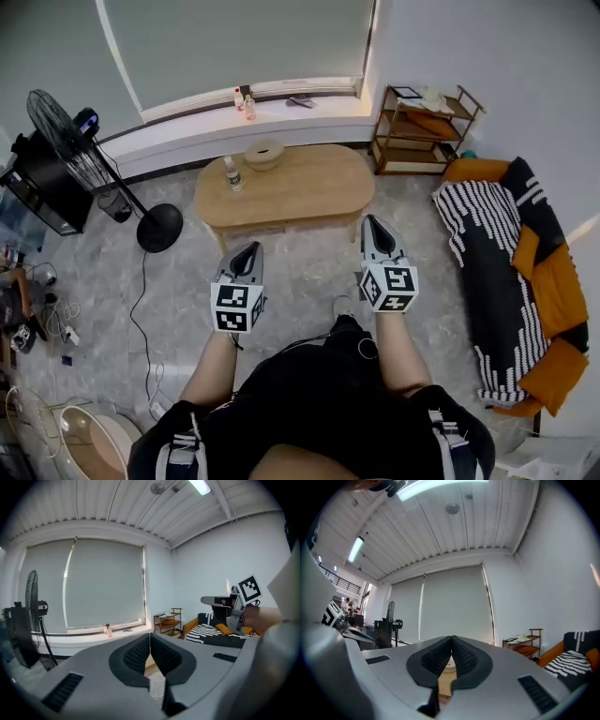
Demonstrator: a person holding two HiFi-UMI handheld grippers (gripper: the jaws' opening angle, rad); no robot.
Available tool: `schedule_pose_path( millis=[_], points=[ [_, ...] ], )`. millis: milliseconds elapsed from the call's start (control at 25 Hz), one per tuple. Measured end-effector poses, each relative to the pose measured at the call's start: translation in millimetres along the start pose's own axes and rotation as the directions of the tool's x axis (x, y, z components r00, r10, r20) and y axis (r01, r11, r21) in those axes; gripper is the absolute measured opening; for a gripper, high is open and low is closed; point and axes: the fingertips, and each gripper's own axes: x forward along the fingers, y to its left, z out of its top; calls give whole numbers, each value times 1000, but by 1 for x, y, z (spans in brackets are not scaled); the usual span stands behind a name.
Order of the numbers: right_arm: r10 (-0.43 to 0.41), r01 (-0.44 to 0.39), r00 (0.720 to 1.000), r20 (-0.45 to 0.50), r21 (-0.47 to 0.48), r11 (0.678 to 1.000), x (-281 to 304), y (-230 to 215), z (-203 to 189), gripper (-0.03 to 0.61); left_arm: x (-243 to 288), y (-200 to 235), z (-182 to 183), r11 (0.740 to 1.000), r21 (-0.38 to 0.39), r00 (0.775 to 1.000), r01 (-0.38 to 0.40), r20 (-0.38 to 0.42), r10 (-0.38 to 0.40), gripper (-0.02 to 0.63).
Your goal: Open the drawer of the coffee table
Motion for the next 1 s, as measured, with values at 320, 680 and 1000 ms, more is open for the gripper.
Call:
schedule_pose_path(
  millis=[320, 680, 1000],
  points=[
    [114, -115, 990, -78, -3, 993, 180, -174, -3, 15, 234, -25, 87, 1000, -12, 1000, -26, 8, 26, 23],
    [207, -202, 967, -149, 46, 978, 282, -207, -23, 15, 309, 21, 77, 983, -161, 994, -89, -71, 78, 23],
    [247, -251, 932, -266, 19, 968, 307, -184, -72, 17, 314, 59, 14, 963, -253, 989, -92, -132, 60, 23]
  ],
)
